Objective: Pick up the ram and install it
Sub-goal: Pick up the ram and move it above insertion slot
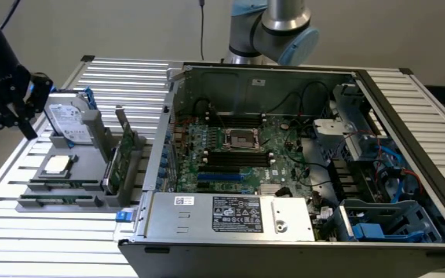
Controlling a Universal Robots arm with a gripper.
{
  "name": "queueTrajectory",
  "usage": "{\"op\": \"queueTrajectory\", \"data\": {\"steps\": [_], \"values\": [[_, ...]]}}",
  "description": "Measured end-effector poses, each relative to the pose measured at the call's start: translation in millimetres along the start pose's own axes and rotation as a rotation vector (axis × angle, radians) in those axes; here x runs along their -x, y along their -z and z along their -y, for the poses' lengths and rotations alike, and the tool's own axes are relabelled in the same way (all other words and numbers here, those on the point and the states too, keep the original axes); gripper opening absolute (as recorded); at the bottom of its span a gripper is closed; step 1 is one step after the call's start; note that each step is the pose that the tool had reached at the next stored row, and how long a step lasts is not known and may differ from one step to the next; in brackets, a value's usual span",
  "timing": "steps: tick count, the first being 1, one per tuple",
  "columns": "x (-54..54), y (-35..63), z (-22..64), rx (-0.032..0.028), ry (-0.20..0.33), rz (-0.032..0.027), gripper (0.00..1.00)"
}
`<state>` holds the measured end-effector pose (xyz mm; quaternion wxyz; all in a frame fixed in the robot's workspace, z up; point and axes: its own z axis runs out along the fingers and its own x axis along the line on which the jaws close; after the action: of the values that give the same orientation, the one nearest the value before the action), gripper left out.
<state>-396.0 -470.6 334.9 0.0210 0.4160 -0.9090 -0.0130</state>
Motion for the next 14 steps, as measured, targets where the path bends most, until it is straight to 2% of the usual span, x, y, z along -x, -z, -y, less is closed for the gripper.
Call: {"op": "queueTrajectory", "data": {"steps": [14], "values": [[0.1,-3.1,0.1,-0.0176,0.252,-0.0232,0.11]]}}
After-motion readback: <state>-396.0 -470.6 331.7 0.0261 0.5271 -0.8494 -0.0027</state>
